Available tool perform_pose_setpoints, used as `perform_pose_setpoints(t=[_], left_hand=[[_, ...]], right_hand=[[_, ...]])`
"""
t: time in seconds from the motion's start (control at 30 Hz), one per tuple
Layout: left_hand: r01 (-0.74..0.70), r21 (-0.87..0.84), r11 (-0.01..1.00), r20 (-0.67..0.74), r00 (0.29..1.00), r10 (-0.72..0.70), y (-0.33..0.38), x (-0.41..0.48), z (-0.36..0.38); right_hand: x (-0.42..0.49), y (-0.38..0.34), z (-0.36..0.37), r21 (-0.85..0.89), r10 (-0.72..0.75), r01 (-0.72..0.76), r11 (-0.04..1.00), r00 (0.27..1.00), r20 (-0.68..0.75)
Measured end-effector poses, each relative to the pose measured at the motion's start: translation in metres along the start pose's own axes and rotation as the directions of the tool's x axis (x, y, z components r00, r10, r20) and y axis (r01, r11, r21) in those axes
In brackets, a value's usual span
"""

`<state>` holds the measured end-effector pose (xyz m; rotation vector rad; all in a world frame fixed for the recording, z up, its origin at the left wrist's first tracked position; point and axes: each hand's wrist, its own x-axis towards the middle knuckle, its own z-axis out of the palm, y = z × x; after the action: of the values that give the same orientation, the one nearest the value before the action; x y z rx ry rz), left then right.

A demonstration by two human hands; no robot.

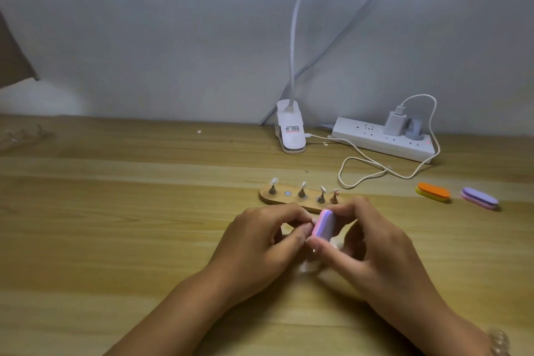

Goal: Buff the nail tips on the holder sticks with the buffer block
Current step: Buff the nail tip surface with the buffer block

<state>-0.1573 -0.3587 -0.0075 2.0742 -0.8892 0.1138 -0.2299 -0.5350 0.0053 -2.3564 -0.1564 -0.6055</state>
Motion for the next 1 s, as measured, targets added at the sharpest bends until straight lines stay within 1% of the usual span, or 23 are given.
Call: perform_pose_setpoints(t=[0.07, 0.1, 0.2, 0.27, 0.33, 0.37, 0.43, 0.47, 0.53, 0.6, 0.67, 0.73, 0.77, 0.8, 0.83, 0.9, 0.93, 1.0], left_hand=[[0.002, 0.010, 1.000, -0.002, 1.000, -0.002, 0.0001, -0.0003, -0.0004], [0.003, 0.013, 1.000, 0.001, 1.000, -0.003, 0.0002, -0.0004, -0.0006], [0.004, -0.004, 1.000, 0.013, 1.000, -0.004, 0.0000, -0.0001, -0.0011], [0.000, -0.002, 1.000, 0.010, 1.000, 0.000, 0.0002, 0.0000, -0.0011], [-0.004, 0.013, 1.000, 0.009, 1.000, 0.004, 0.0003, 0.0000, -0.0007], [-0.006, 0.020, 1.000, 0.011, 1.000, 0.006, 0.0004, -0.0001, -0.0006], [-0.006, 0.024, 1.000, 0.012, 1.000, 0.006, 0.0002, -0.0001, -0.0008], [-0.006, 0.019, 1.000, 0.011, 1.000, 0.005, 0.0001, 0.0001, -0.0011], [-0.005, 0.016, 1.000, 0.006, 1.000, 0.005, 0.0007, 0.0006, -0.0011], [-0.006, 0.030, 1.000, -0.005, 1.000, 0.006, 0.0011, 0.0006, -0.0005], [0.000, 0.033, 0.999, -0.008, 1.000, 0.000, 0.0009, 0.0002, -0.0002], [0.000, 0.017, 1.000, -0.007, 1.000, 0.000, 0.0003, -0.0002, -0.0007], [-0.003, 0.009, 1.000, -0.007, 1.000, 0.003, 0.0003, -0.0004, -0.0008], [-0.004, 0.007, 1.000, -0.007, 1.000, 0.004, 0.0007, -0.0003, -0.0009], [-0.004, 0.010, 1.000, -0.008, 1.000, 0.004, 0.0012, -0.0002, -0.0009], [-0.007, 0.017, 1.000, -0.011, 1.000, 0.007, 0.0019, -0.0003, -0.0005], [-0.006, 0.019, 1.000, -0.009, 1.000, 0.006, 0.0018, -0.0003, -0.0005], [0.001, 0.011, 1.000, -0.010, 1.000, 0.000, 0.0011, 0.0000, -0.0006]], right_hand=[[0.0016, 0.0027, -0.0018, -0.001, 0.032, -0.032, 0.999, 0.998, -0.046], [0.0010, 0.0019, -0.0010, -0.025, 0.017, -0.018, 1.000, 0.999, -0.040], [-0.0018, -0.0025, 0.0037, -0.056, -0.063, 0.065, 0.996, 0.997, 0.037], [-0.0008, -0.0014, 0.0014, 0.003, -0.029, 0.029, 1.000, 0.999, 0.024], [0.0015, 0.0030, -0.0018, 0.035, 0.027, -0.025, 0.999, 0.999, -0.047], [0.0020, 0.0032, -0.0021, 0.012, 0.031, -0.030, 0.999, 0.998, -0.056], [0.0006, 0.0007, 0.0009, -0.062, -0.018, 0.017, 0.998, 1.000, -0.023], [-0.0002, -0.0003, 0.0026, -0.072, -0.043, 0.042, 0.996, 0.999, -0.002], [-0.0008, -0.0002, 0.0020, -0.010, -0.023, 0.023, 1.000, 1.000, 0.018], [0.0007, 0.0048, -0.0006, 0.051, 0.034, -0.033, 0.998, 0.999, -0.011], [0.0009, 0.0047, -0.0007, -0.013, 0.022, -0.022, 1.000, 0.999, -0.026], [-0.0009, 0.0007, 0.0026, -0.088, -0.045, 0.045, 0.995, 0.999, -0.001], [-0.0016, -0.0004, 0.0032, -0.086, -0.066, 0.067, 0.994, 0.998, 0.010], [-0.0014, -0.0009, 0.0027, -0.062, -0.059, 0.060, 0.996, 0.998, 0.016], [-0.0009, -0.0007, 0.0009, -0.031, -0.024, 0.024, 0.999, 1.000, 0.012], [0.0007, 0.0030, -0.0022, -0.001, 0.045, -0.045, 0.999, 0.998, -0.034], [0.0011, 0.0039, -0.0024, -0.022, 0.051, -0.052, 0.998, 0.998, -0.044], [0.0000, 0.0009, -0.0002, -0.088, -0.005, 0.004, 0.996, 1.000, -0.014]])
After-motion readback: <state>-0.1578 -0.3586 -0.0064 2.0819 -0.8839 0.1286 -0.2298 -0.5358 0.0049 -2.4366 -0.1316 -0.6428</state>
